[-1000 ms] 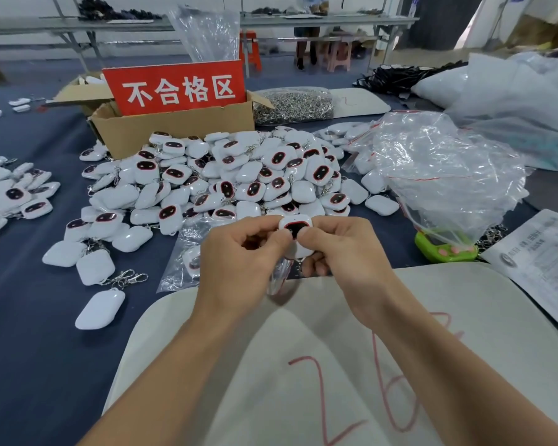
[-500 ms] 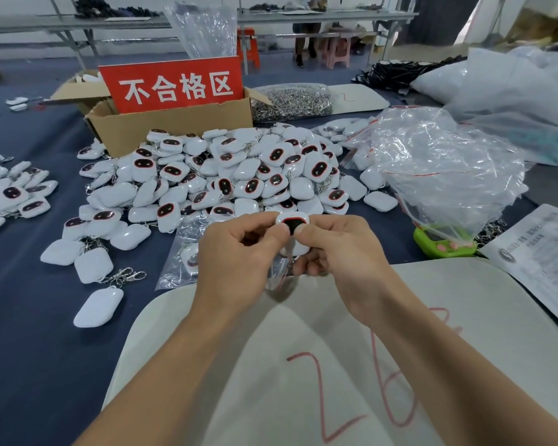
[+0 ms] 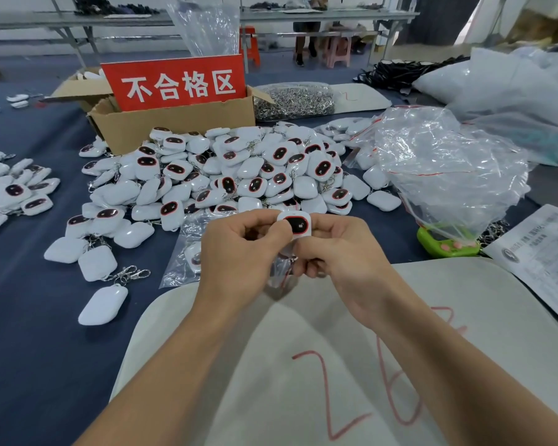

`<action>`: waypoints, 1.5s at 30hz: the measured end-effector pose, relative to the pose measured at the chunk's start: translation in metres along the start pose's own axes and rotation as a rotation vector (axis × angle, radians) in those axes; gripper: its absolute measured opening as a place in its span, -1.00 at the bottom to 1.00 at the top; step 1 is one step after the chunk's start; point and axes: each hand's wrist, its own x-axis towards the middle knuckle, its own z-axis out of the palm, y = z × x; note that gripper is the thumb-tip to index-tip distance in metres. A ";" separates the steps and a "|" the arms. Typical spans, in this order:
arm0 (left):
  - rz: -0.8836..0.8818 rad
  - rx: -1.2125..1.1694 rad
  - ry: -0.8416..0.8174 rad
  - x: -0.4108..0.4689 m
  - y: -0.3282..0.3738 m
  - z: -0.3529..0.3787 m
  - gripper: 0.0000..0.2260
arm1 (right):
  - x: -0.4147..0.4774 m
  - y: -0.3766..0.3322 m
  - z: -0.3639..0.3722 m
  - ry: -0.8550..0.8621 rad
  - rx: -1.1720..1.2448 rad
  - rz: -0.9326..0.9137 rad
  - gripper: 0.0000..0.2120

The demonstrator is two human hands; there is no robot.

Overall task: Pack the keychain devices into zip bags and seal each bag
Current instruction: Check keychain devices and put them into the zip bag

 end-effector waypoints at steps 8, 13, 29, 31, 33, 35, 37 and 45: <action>0.049 0.057 -0.005 0.001 -0.009 -0.001 -0.88 | -0.004 -0.006 -0.006 0.024 -0.015 -0.037 -0.77; 0.090 0.089 0.013 0.001 -0.009 0.000 -0.90 | -0.003 -0.006 -0.008 0.047 -0.057 -0.023 -0.79; 0.166 0.286 0.045 -0.006 -0.008 -0.003 -0.72 | 0.001 -0.006 -0.016 0.331 -0.391 -0.336 -0.62; 0.176 0.232 0.022 -0.006 -0.007 -0.002 -0.73 | 0.002 -0.008 -0.016 0.323 -0.319 -0.329 -0.59; 0.170 0.171 0.011 -0.004 -0.007 -0.001 -0.77 | 0.003 -0.008 -0.016 0.316 -0.274 -0.313 -0.56; 0.157 0.131 0.007 -0.004 -0.008 0.000 -0.80 | 0.004 -0.008 -0.018 0.297 -0.239 -0.308 -0.58; 0.117 0.080 0.014 -0.003 -0.008 0.001 -0.81 | 0.004 -0.010 -0.020 0.260 -0.244 -0.313 -0.62; -0.040 -0.037 0.134 0.002 -0.010 -0.003 -0.85 | -0.002 -0.009 -0.016 -0.001 -0.494 -0.343 -0.47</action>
